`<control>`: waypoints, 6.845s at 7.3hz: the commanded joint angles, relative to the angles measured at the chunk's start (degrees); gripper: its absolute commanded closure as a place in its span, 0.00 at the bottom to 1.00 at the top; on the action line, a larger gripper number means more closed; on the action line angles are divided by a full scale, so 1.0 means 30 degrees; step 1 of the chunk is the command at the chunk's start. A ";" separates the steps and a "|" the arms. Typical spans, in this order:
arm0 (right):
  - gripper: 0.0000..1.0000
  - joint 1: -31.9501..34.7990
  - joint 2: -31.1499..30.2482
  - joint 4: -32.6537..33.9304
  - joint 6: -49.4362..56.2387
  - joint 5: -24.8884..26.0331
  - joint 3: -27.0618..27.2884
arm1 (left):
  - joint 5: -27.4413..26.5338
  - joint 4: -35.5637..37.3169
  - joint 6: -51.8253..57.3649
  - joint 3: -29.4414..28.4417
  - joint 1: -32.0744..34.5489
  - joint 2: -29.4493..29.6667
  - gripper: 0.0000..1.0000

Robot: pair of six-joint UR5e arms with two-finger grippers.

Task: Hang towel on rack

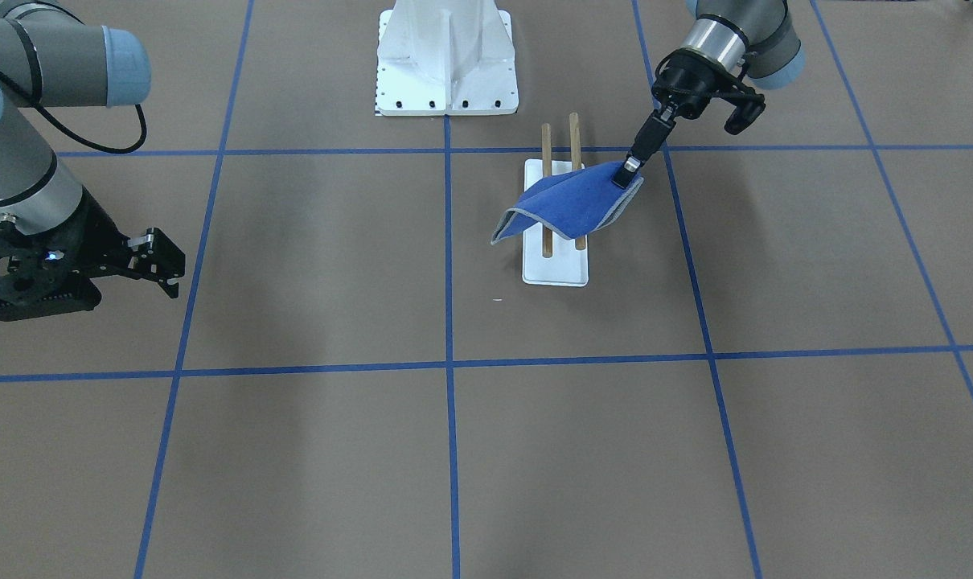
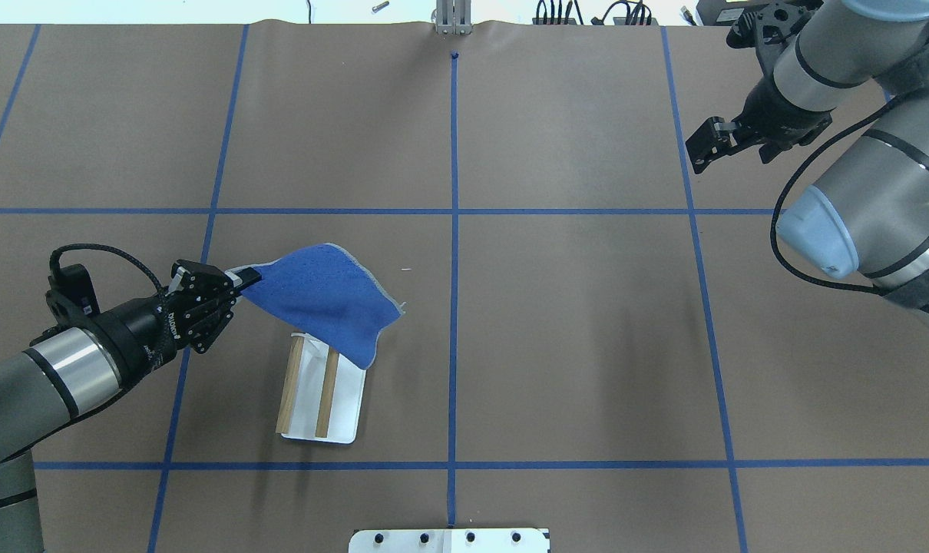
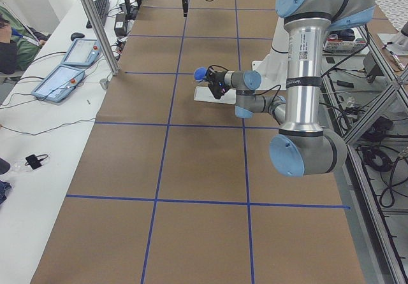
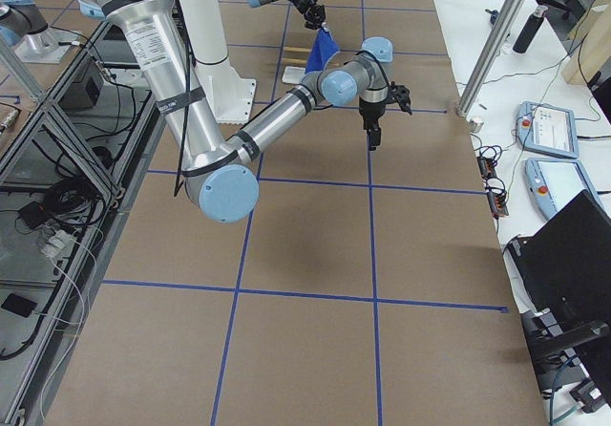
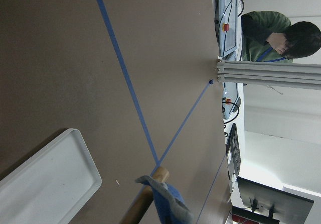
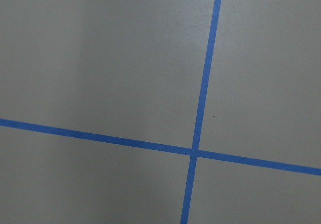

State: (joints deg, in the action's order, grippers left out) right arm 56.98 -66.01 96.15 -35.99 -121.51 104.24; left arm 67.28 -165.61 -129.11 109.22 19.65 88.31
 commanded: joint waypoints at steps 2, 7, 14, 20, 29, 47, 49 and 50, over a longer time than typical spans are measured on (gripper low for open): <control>0.00 -0.0039 0.0061 -0.0029 -0.0132 0.0016 -0.0001 | 0.0045 -0.2652 0.0000 -0.2591 0.0102 0.0150 1.00; 0.00 -0.0039 0.0090 0.0000 -0.0191 0.0016 -0.0001 | 0.0916 -0.2190 0.0203 -0.2979 0.0159 0.0183 0.01; 0.00 0.0400 0.0032 -0.0029 0.0073 0.0016 -0.0294 | 0.6433 0.9948 2.1909 -0.1283 0.5516 0.0388 0.01; 0.00 0.1244 -0.0026 -0.0030 0.0828 -0.0042 -0.0323 | 0.9164 1.9473 3.8632 -0.1193 1.3064 0.0415 0.01; 0.00 1.0297 -0.2532 0.2933 1.4309 -0.1712 -0.6505 | 2.1225 2.8196 4.2715 -0.2102 2.3656 -0.0160 0.01; 0.00 1.1445 -0.6824 0.1611 1.3052 -0.3118 -0.2960 | 2.2370 2.7314 4.2510 -0.1251 2.4096 -0.0697 0.01; 0.00 1.1445 -0.6824 0.1611 1.3023 -0.3118 -0.2960 | 2.2370 2.7314 4.2539 -0.1339 2.4067 -0.0697 0.01; 0.00 1.1416 -0.6824 0.1611 1.3022 -0.3118 -0.2960 | 2.2370 2.7285 4.2539 -0.1339 2.4067 -0.0697 0.01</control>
State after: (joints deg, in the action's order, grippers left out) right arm 91.29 -86.49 100.98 3.11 -130.87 95.36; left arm 134.38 -83.71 -1.53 105.28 91.86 86.22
